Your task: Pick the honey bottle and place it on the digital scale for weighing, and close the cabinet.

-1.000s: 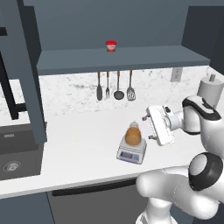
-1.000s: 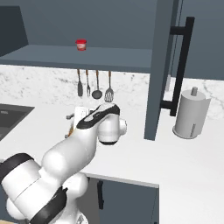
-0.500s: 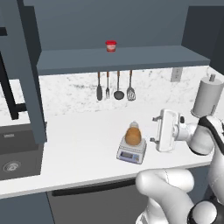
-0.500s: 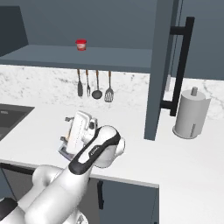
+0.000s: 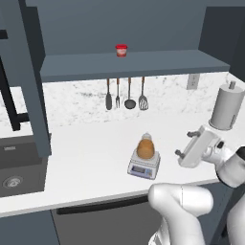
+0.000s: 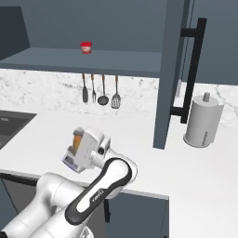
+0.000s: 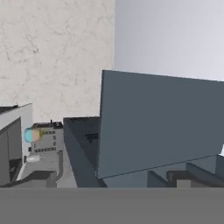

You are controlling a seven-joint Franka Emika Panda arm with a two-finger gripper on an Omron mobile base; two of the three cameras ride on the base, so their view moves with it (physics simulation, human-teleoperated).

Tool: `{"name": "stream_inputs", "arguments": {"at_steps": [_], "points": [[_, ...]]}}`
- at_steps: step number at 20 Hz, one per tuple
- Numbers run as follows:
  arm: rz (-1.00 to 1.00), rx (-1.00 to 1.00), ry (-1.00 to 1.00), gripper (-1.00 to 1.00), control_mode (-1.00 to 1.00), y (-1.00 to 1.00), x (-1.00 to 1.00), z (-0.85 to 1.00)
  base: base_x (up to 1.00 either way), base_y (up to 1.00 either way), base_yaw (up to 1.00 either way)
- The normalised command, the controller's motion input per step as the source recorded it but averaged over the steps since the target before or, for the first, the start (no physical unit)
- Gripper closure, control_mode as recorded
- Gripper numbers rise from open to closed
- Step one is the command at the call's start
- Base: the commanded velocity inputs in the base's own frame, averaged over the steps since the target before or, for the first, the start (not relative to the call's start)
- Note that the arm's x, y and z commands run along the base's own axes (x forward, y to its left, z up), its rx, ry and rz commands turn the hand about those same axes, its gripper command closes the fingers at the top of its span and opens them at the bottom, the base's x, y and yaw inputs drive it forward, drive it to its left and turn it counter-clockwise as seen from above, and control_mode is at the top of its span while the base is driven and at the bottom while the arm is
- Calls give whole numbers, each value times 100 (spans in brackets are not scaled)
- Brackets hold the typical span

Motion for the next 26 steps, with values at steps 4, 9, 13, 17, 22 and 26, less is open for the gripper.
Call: {"name": "stream_inputs", "arguments": {"at_steps": [4, 9, 13, 17, 22, 26], "points": [[-25, 0, -17, -100, -100, -63, -31, 7, 0, 0, 0], [-29, 4, -3, -100, -100, -78, -11, 13, 0, 0, 0], [-27, 12, -5, -100, -100, -97, 0, 26, 0, 0, 0], [-22, 16, -5, -100, -100, -99, 0, 33, 0, 0, 0], [-17, 18, -6, -100, -100, -94, 0, 32, 0, 0, 0], [-10, 18, -2, -100, -100, -82, 0, 7, 0, 0, 0]]}}
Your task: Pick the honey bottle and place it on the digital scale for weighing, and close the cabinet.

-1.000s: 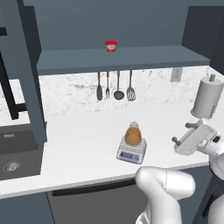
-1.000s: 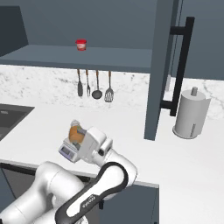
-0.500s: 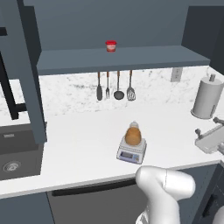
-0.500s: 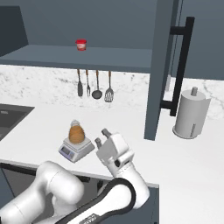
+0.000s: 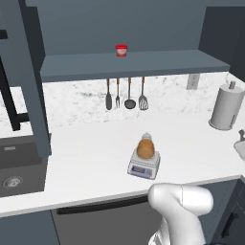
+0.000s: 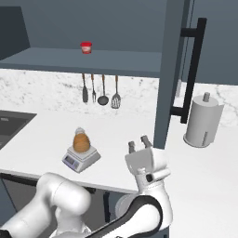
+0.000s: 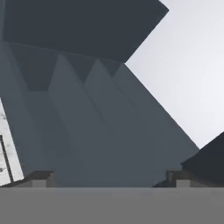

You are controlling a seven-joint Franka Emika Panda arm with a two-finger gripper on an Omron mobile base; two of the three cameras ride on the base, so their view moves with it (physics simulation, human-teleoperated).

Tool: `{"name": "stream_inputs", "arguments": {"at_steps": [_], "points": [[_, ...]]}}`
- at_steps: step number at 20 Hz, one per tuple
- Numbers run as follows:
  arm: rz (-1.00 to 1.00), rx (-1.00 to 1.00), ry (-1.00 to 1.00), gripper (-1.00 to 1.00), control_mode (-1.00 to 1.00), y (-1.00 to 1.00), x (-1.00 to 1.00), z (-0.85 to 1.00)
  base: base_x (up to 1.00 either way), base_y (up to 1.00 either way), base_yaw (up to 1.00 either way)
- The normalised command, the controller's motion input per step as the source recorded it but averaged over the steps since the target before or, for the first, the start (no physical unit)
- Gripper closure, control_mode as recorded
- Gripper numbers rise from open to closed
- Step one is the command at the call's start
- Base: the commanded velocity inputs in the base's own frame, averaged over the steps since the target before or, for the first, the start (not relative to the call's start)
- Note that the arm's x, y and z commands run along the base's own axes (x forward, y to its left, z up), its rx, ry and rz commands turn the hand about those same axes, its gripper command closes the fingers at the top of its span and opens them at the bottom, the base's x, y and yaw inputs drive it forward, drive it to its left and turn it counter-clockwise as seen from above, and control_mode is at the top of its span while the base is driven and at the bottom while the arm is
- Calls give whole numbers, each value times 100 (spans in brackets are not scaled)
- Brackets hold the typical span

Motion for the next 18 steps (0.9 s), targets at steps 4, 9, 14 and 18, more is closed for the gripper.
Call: {"name": "stream_inputs", "arguments": {"at_steps": [4, 9, 14, 18], "points": [[-4, 16, -9, -100, -100, -77, 10, -9, 0, 0, 0], [-2, 21, -3, -100, -100, -80, 31, 1, 0, 0, 0], [-1, 24, 11, -100, -100, -92, 25, -3, 0, 0, 0], [-5, 13, 38, -100, -100, -76, 27, -17, 0, 0, 0]]}}
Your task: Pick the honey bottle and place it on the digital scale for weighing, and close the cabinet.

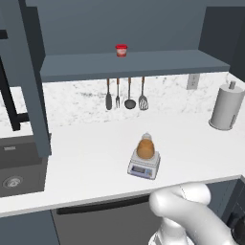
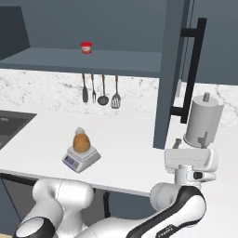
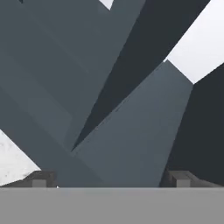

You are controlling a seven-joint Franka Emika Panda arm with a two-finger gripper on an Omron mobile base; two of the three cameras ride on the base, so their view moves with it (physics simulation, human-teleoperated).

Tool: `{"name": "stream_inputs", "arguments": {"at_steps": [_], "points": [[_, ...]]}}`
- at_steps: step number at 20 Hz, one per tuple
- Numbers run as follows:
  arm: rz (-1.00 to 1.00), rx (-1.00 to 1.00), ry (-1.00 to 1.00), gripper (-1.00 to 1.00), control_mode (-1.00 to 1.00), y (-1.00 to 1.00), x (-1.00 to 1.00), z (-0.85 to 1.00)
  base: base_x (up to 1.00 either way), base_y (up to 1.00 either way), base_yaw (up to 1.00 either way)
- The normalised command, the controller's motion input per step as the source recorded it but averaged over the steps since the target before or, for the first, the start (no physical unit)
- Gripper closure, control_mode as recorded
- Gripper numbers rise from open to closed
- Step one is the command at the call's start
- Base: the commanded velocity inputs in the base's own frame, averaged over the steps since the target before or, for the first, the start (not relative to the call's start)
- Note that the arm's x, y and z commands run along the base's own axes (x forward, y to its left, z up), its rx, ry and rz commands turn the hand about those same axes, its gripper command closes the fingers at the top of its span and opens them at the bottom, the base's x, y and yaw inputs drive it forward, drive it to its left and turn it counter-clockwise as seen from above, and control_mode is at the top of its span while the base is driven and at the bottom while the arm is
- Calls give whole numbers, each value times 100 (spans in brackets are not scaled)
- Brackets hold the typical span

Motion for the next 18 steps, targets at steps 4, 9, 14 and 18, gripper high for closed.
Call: {"name": "stream_inputs", "arguments": {"at_steps": [4, 9, 14, 18], "points": [[-4, 13, 16, -100, -100, -70, 8, 29, 0, 0, 0], [6, 7, -23, -100, -100, -15, -4, 68, 0, 0, 0], [29, 0, -56, -100, -100, 35, -2, 62, 0, 0, 0], [40, 0, -51, -100, -100, 72, 0, 79, 0, 0, 0]]}}
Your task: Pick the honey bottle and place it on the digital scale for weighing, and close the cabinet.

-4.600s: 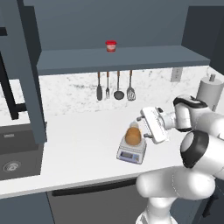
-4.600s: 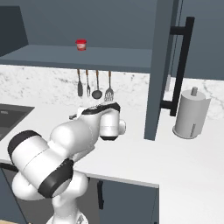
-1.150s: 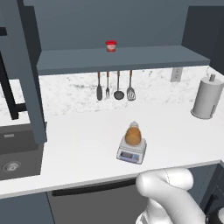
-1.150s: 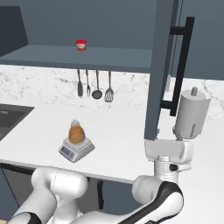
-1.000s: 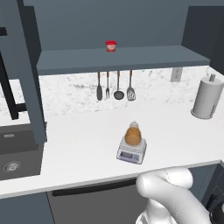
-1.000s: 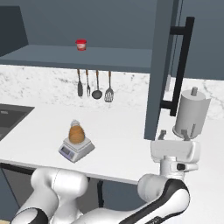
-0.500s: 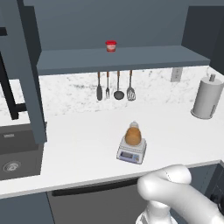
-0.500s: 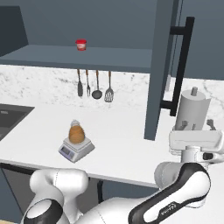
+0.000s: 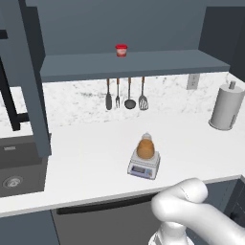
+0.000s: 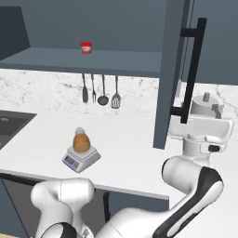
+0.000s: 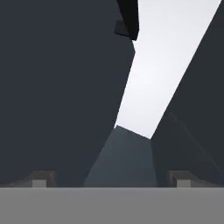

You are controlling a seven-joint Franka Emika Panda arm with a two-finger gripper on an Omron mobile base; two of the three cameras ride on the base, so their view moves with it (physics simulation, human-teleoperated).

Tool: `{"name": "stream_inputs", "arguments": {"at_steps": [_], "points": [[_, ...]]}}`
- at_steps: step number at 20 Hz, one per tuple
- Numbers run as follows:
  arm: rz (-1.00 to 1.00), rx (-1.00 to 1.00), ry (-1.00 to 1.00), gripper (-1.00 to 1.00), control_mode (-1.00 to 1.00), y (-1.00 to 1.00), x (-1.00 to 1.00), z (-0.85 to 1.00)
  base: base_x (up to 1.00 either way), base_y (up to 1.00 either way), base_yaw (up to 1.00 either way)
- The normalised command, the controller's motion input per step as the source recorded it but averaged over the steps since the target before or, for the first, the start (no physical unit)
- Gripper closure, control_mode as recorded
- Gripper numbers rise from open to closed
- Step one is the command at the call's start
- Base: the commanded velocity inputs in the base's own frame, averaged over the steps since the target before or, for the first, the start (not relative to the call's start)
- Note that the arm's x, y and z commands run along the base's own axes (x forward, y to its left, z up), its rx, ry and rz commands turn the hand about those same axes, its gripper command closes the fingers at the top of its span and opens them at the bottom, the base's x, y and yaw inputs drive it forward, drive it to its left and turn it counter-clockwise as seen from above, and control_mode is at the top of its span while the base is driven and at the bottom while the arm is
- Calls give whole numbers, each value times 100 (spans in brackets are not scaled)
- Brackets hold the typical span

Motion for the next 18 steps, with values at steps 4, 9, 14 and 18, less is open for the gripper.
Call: {"name": "stream_inputs", "arguments": {"at_steps": [4, 9, 14, 18], "points": [[42, 0, -50, -100, -100, 71, -7, 92, 0, 0, 0], [28, -19, -30, -100, -100, 94, -47, 75, 0, 0, 0], [0, -25, 5, -100, -100, 100, -6, 62, 0, 0, 0], [-10, -15, 24, -100, -100, 100, 0, 44, 0, 0, 0]]}}
